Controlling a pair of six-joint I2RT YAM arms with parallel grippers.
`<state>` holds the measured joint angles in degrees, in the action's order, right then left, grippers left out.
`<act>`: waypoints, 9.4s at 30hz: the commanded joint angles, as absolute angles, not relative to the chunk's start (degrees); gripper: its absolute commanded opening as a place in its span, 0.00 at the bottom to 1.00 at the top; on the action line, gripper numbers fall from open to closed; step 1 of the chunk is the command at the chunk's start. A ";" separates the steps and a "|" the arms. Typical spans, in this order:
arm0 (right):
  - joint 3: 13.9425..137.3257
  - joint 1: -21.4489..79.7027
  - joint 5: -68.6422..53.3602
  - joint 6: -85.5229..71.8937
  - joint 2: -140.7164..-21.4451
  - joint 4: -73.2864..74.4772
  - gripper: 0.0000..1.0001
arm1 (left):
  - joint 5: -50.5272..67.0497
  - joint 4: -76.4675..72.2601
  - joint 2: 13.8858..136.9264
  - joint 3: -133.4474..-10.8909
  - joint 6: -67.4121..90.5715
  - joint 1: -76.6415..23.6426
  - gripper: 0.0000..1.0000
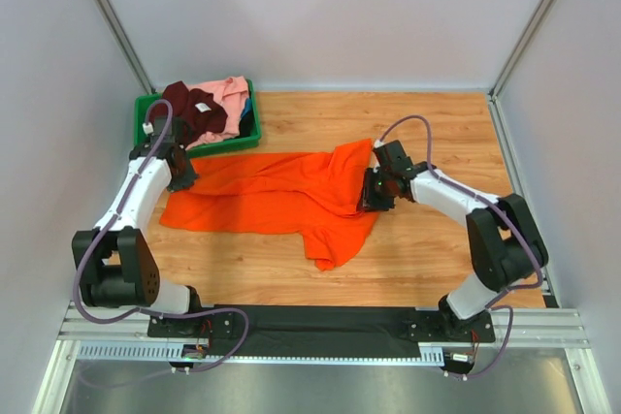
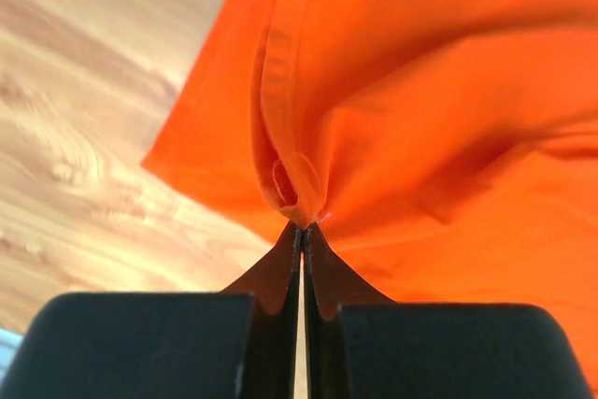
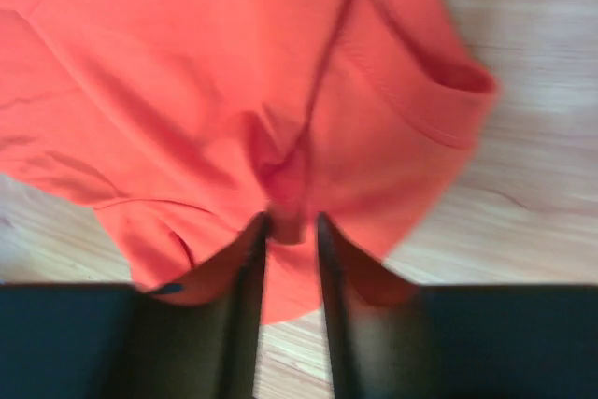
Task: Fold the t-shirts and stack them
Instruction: Flatten the tshirt out, then fold the tshirt
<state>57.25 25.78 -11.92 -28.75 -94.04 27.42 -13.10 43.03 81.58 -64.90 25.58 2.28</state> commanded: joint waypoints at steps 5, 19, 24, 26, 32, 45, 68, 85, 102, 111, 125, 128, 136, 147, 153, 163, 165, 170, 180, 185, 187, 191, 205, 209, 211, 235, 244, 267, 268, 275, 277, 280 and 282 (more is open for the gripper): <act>54.06 24.70 -6.42 -34.01 -82.36 22.32 0.48 | -12.22 47.90 81.21 -62.58 27.77 2.64 0.00; 48.43 24.70 -8.43 -48.60 -86.65 15.92 0.45 | -10.81 46.58 80.07 -61.35 28.65 2.55 0.00; 48.17 24.87 -9.14 -49.13 -90.70 13.54 0.38 | -10.63 46.32 79.89 -61.08 28.65 2.55 0.00; 46.94 24.87 -9.67 -49.13 -91.05 11.96 0.35 | -10.63 46.23 79.81 -61.00 28.57 2.55 0.00; 44.30 24.96 -11.51 -49.83 -90.09 9.41 0.29 | -10.20 45.88 79.98 -60.82 29.09 2.55 0.00; 41.57 24.96 -14.94 -51.06 -88.51 4.57 0.29 | -10.02 45.79 79.98 -60.73 29.36 2.55 0.00; 39.03 25.14 -13.88 -48.08 -85.25 4.66 0.07 | -9.67 45.18 80.42 -60.47 30.32 2.55 0.00; 38.06 25.22 -15.99 -45.09 -86.13 3.43 0.23 | -8.88 44.91 80.86 -60.47 30.23 2.55 0.00; 68.87 10.83 -0.11 -35.09 -57.93 32.33 0.00 | -2.90 47.46 67.42 -82.75 38.75 -4.64 0.00; 105.42 8.61 16.67 -29.18 -53.36 46.93 0.00 | -7.21 44.93 62.41 -100.10 43.85 -23.28 0.00; 119.57 9.49 23.92 -20.49 -46.67 51.88 0.00 | 0.45 36.56 57.37 -102.38 43.61 -29.79 0.00; 124.15 9.76 18.73 -21.35 -51.14 52.29 0.00 | -5.61 43.21 63.34 -110.70 39.48 -29.79 0.00; 124.43 9.84 9.85 -20.92 -57.39 45.46 0.00 | -10.82 56.15 80.76 -136.55 34.54 -29.88 0.00; 122.51 9.93 19.94 -14.07 -53.61 43.93 0.00 | -12.40 44.29 68.47 -121.73 32.60 -30.32 0.00; 124.73 9.93 20.12 -14.94 -49.14 43.96 0.00 | -10.35 40.44 61.97 -114.09 34.54 -30.41 0.00; 98.41 9.93 17.05 -15.30 -45.35 32.54 0.00 | -20.37 41.84 62.92 -105.83 30.86 -30.41 0.00; 92.05 9.93 17.75 -14.42 -47.53 25.19 0.00 | -25.47 39.74 65.29 -102.75 29.01 -29.98 0.00; 106.55 9.76 15.06 -12.48 -62.73 26.77 0.00 | -21.19 50.36 79.36 -121.13 31.64 -25.05 0.00; 116.39 9.67 13.01 -10.10 -59.77 30.16 0.00 | -22.24 43.69 68.83 -122.79 26.99 -25.05 0.00; 115.48 9.76 13.88 -9.76 -58.35 29.44 0.00 | -21.97 42.19 67.68 -118.57 26.46 -25.05 0.00; 116.71 9.76 14.32 -9.14 -58.80 30.23 0.00 | -22.06 42.27 67.59 -118.39 26.19 -25.05 0.00; 118.12 9.76 14.59 -8.09 -58.98 31.55 0.00 | -21.45 42.28 67.24 -118.39 25.84 -25.05 0.00; 120.23 9.67 20.65 -4.84 -53.79 39.28 0.00 | -16.96 43.51 62.49 -115.84 26.54 -25.14 0.00; 120.85 9.75 22.58 -4.04 -51.51 41.74 0.00 | -15.04 43.51 60.74 -114.70 26.98 -25.14 0.00; 121.02 9.76 23.20 -3.69 -50.89 42.36 0.00 | -13.46 43.24 60.21 -113.56 27.42 -25.14 0.00; 106.90 9.76 27.32 -0.46 -43.68 44.69 0.00 | -10.72 53.53 55.27 -99.86 36.20 -25.14 0.00; 95.39 9.58 25.33 7.29 -58.96 26.49 0.00 | -24.24 47.91 65.90 -89.13 36.39 -25.14 0.00; 84.21 3.87 3.35 -6.41 -97.47 6.42 0.00 | -14.59 24.70 96.68 -87.46 28.21 -10.99 0.00; 82.72 3.69 3.17 -7.55 -97.64 6.42 0.00 | -14.33 24.52 96.85 -86.58 28.21 -10.90 0.00; 78.76 0.71 2.64 -10.89 -98.26 10.54 0.00 | -12.92 23.73 96.42 -81.48 27.51 -10.37 0.00; 76.74 0.53 1.41 -11.86 -97.30 11.60 0.00 | -12.83 23.73 96.33 -80.17 27.33 -10.37 0.00; 74.98 -1.93 0.79 -13.27 -96.16 12.56 0.00 | -13.62 24.52 95.89 -77.71 28.65 -10.37 0.00; 74.01 -2.28 -2.53 -14.93 -96.06 14.23 0.00 | -13.80 24.17 95.28 -76.21 29.18 -10.37 0.00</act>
<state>75.07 -1.21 0.45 -11.66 -98.17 12.93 -13.34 25.61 97.93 -77.62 29.06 -10.79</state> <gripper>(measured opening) 0.006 0.006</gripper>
